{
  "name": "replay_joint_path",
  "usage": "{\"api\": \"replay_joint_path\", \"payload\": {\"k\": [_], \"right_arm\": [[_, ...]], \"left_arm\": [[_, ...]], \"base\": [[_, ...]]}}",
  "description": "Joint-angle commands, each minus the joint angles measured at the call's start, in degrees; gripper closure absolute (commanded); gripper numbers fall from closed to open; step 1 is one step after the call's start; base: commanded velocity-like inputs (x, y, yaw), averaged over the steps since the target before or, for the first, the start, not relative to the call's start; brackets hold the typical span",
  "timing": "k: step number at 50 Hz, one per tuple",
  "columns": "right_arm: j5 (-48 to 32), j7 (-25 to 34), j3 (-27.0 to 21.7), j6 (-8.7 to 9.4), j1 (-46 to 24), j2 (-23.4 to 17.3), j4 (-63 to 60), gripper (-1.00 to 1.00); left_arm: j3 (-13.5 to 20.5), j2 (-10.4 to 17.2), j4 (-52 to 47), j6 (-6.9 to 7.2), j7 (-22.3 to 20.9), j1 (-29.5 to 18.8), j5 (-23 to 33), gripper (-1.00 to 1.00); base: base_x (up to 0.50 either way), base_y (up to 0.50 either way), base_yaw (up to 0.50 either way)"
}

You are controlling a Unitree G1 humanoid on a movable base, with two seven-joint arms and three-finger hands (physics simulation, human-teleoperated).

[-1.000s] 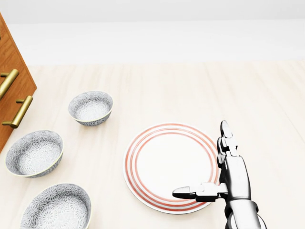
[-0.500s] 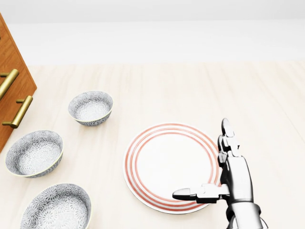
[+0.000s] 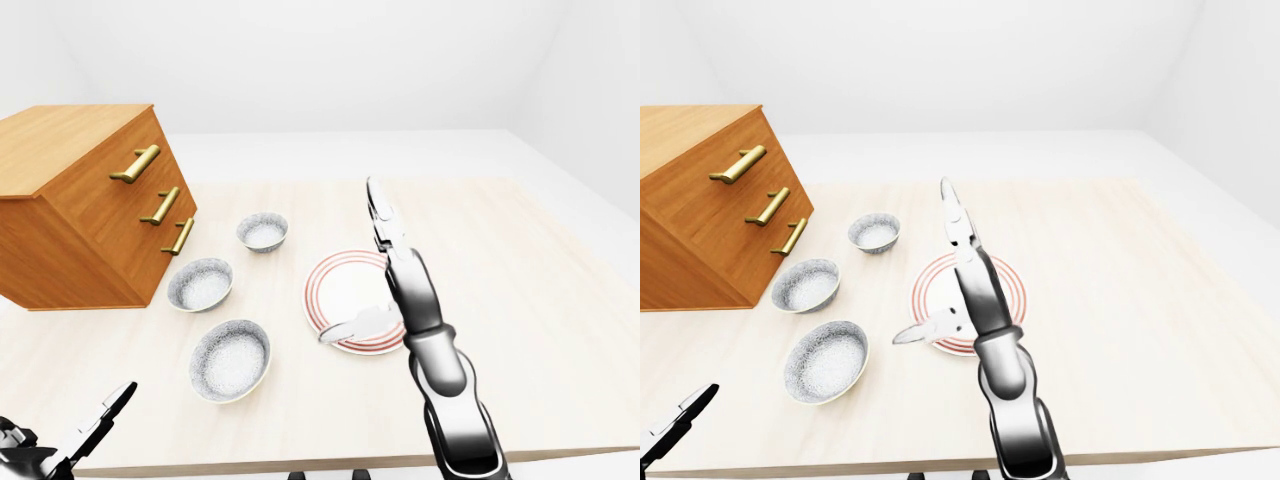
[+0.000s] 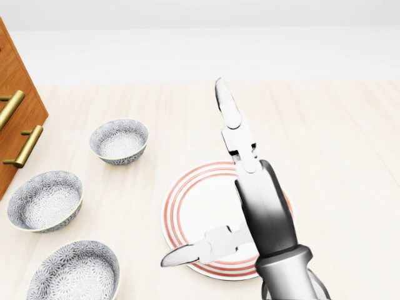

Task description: Put the bowl at the front on the plate.

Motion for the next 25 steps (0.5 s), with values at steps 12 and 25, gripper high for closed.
{"api": "replay_joint_path", "payload": {"k": [12,25], "right_arm": [[-52.6,24.0,9.1,0.00,-6.5,5.9,-0.3,-1.00],[-78.5,36.4,9.0,0.00,-6.9,11.2,1.2,-1.00]], "left_arm": [[-0.1,0.0,0.2,0.00,0.0,-0.1,0.1,-1.00],[-0.3,0.3,0.3,0.00,0.3,-0.1,0.1,-1.00]], "base": [[0.00,0.00,0.00],[0.00,0.00,0.00]]}}
